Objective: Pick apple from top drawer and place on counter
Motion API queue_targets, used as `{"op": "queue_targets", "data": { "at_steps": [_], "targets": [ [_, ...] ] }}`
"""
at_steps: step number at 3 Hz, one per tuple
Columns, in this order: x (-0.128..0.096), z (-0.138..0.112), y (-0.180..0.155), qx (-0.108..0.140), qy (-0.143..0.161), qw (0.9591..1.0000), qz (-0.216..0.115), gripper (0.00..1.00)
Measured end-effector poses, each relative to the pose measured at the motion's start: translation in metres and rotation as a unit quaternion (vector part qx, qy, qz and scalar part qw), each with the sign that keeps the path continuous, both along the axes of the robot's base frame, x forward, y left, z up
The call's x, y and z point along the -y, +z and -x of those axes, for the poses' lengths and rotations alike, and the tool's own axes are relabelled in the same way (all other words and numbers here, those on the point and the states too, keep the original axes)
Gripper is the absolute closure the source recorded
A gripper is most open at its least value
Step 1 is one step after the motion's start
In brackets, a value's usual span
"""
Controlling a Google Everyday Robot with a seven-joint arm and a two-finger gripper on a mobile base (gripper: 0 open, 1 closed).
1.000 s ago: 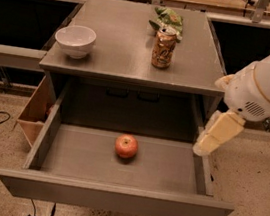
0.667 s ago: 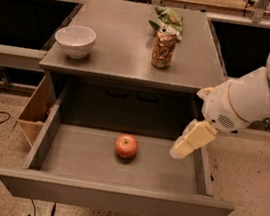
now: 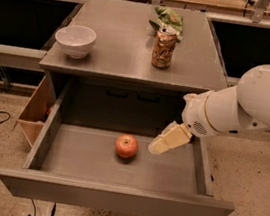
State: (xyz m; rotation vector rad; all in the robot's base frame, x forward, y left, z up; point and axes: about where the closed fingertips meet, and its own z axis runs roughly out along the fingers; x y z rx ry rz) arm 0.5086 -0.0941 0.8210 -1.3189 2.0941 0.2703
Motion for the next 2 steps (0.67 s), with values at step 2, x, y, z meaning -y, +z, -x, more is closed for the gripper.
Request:
{"op": "queue_targets", "data": {
  "at_steps": [2],
  "targets": [
    [-0.043,-0.024,-0.071,-0.02,0.061,0.9977,-0.024,0.0]
  ]
}}
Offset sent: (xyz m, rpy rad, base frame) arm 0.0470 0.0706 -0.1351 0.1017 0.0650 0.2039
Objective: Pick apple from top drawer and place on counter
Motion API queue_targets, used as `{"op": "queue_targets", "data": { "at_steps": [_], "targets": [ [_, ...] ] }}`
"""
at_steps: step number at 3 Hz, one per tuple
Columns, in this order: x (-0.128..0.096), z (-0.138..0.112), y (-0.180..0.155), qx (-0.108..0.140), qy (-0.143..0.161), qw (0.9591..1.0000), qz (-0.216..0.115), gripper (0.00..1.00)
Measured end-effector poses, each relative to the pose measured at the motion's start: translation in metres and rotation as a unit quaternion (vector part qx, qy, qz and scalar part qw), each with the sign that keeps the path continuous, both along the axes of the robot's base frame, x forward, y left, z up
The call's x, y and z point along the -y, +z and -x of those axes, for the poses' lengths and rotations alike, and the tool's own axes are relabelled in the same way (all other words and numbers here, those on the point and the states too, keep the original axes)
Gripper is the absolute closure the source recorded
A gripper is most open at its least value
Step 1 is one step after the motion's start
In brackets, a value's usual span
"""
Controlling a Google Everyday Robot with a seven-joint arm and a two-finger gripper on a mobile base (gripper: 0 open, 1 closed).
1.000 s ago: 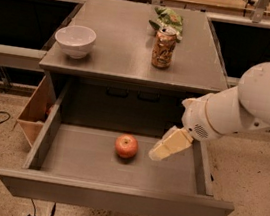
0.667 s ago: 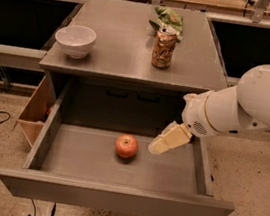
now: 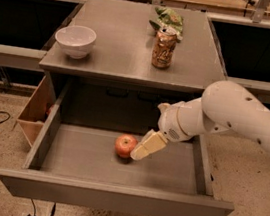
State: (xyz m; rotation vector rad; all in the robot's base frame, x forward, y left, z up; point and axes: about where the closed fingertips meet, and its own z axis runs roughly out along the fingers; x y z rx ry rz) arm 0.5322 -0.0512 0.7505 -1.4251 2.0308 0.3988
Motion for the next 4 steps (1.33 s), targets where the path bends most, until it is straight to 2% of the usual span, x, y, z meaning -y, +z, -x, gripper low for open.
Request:
{"op": "queue_targets", "data": {
  "at_steps": [1,2,3,4],
  "targets": [
    [-0.016,-0.015,-0.044,0.002,0.023,0.9997,-0.012,0.0],
    [-0.027,-0.026,-0.073,0.011,0.039,0.999,-0.021,0.0],
    [-0.046,-0.029,-0.101,0.015,0.054,0.998,-0.029,0.0],
    [-0.058,-0.026,-0.115,0.014,0.061,0.9974,-0.035,0.0]
  ]
}}
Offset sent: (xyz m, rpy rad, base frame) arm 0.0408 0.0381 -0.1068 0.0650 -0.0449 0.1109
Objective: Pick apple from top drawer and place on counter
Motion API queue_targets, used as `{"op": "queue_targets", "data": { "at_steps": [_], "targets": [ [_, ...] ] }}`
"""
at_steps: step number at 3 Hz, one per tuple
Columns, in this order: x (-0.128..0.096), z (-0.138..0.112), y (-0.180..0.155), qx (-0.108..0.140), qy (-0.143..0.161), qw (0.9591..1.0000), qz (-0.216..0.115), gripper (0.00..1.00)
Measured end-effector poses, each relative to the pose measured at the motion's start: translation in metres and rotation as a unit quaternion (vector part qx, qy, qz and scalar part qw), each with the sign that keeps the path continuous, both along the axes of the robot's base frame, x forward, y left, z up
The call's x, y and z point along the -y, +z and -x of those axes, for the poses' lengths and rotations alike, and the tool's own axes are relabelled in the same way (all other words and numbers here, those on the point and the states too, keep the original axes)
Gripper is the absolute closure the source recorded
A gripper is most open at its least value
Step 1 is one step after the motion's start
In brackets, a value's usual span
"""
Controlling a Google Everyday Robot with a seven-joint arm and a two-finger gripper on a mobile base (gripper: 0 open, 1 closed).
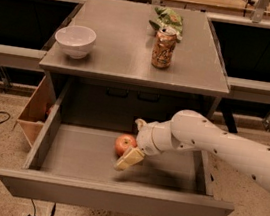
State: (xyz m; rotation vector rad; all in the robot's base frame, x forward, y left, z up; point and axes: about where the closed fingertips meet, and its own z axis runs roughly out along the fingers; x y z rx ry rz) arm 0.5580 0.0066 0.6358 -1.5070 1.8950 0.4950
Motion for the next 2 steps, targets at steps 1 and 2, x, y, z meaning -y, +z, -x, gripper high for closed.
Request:
{"op": "queue_targets", "data": {
  "at_steps": [1,2],
  "targets": [
    [-0.0165,0.005,-0.0075,-0.005,0.01,0.9998,-0.015,0.27],
    [-0.0165,0.005,-0.0075,-0.005,0.01,0.9998,-0.015,0.5]
  ]
}}
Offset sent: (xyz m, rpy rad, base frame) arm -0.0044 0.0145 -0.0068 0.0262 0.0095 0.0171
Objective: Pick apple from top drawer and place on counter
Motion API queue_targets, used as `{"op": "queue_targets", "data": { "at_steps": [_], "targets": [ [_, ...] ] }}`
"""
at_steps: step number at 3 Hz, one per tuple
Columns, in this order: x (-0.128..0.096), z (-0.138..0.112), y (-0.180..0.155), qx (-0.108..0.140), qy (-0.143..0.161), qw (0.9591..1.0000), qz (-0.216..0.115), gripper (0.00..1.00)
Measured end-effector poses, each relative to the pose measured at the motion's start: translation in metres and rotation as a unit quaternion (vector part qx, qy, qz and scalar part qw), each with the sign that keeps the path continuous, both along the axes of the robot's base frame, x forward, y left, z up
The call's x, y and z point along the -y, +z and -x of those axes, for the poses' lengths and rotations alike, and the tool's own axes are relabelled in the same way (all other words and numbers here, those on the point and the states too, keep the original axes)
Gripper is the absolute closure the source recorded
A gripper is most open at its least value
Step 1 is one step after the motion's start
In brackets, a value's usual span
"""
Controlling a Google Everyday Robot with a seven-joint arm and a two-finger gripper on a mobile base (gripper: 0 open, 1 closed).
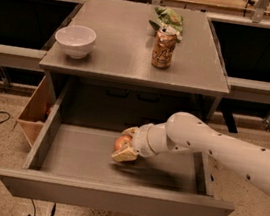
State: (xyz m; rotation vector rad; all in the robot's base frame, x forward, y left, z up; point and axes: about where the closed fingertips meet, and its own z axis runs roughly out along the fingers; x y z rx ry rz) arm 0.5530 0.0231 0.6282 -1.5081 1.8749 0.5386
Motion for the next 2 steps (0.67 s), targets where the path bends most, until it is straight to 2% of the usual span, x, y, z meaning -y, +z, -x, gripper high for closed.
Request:
{"op": "queue_targets", "data": {
  "at_steps": [2],
  "targets": [
    [0.0002,0.0031,0.0082,0.002,0.007,0.9999,0.008,0.96]
  ]
}}
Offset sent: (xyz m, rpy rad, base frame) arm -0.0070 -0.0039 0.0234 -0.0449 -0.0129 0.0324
